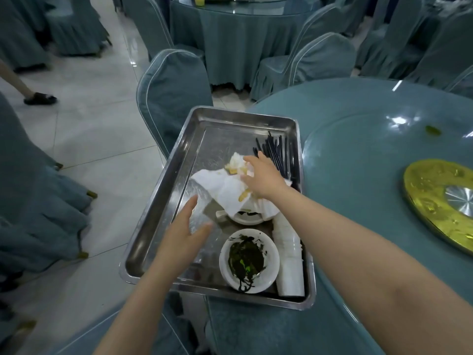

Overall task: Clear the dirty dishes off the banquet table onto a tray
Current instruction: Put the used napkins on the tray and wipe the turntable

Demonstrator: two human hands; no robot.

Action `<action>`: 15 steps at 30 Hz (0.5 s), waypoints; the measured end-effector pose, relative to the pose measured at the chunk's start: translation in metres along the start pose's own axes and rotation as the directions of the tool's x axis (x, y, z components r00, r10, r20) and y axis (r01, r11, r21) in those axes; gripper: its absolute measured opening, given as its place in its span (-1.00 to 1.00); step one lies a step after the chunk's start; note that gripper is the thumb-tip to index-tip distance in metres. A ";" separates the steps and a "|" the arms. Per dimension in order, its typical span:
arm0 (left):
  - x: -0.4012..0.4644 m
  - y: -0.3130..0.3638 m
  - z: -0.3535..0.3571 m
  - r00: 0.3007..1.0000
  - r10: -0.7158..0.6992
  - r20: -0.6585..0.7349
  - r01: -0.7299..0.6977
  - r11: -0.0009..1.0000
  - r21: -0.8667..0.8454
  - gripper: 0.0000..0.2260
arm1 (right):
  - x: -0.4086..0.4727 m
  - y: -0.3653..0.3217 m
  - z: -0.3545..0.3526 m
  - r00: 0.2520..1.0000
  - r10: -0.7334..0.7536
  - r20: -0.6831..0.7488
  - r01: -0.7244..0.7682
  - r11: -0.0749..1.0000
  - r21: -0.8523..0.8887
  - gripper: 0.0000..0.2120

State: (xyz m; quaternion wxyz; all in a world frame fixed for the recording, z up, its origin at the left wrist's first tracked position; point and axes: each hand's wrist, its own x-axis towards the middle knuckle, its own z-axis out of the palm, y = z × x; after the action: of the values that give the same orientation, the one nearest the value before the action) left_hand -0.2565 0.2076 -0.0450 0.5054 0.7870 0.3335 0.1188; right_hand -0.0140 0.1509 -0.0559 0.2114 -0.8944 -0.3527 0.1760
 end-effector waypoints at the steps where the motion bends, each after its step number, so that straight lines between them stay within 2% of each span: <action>1: 0.002 0.000 0.000 1.000 0.005 0.005 -0.005 1.000 0.015 -0.40 | -0.003 0.001 0.002 1.000 0.003 0.014 -0.003 1.000 0.017 -0.48; 8: 0.011 0.019 0.010 0.999 0.032 -0.021 -0.030 0.996 0.079 -0.41 | -0.055 0.016 -0.015 0.994 -0.080 -0.073 0.086 0.992 0.091 -0.53; 15: 0.002 0.059 0.050 0.979 0.119 0.167 -0.136 0.986 0.094 -0.40 | -0.134 0.080 -0.047 0.989 0.051 -0.136 -0.046 0.998 0.035 -0.54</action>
State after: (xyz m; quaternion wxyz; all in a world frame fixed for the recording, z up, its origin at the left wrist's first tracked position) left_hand -0.2046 0.1575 -0.0172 0.4799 0.8392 0.2462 0.0693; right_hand -0.0402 -0.0081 -0.0340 0.2448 -0.9093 -0.3126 0.1248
